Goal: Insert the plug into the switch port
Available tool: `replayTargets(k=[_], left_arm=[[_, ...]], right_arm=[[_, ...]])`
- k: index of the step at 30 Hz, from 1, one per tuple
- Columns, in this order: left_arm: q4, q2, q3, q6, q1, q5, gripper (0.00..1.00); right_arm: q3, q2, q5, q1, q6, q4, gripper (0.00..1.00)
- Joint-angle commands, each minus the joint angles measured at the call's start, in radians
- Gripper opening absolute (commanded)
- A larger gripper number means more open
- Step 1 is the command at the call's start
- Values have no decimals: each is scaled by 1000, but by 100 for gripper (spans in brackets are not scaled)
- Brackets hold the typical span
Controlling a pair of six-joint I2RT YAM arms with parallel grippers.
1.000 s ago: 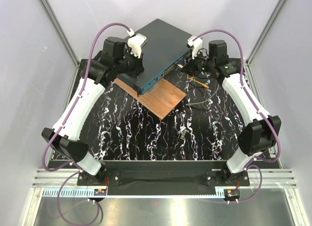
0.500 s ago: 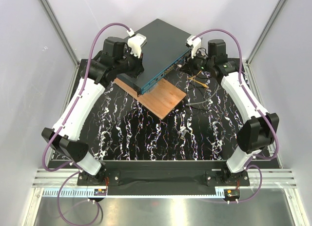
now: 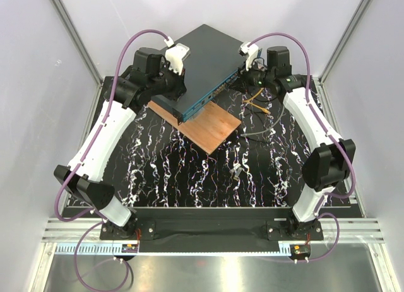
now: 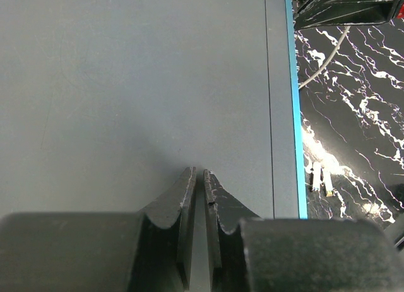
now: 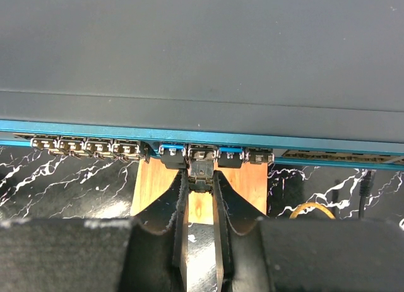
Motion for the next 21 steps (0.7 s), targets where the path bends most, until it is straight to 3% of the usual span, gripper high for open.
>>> replayTargets(k=[1,4,12,21], left_arm=[[30,0,11,0,6,7,14],[29,2,11,-1,5,10,14],[27,2,11,-3,6,10,14],[27,2,13,-4,6,10,14]], right_arm=[[77,7,-90,23,14,34,0],[79,10,-78,23,8,29,5],[42,-30,-38,23,-37,6,51],[20,-61,4,17,-89,-55,67]])
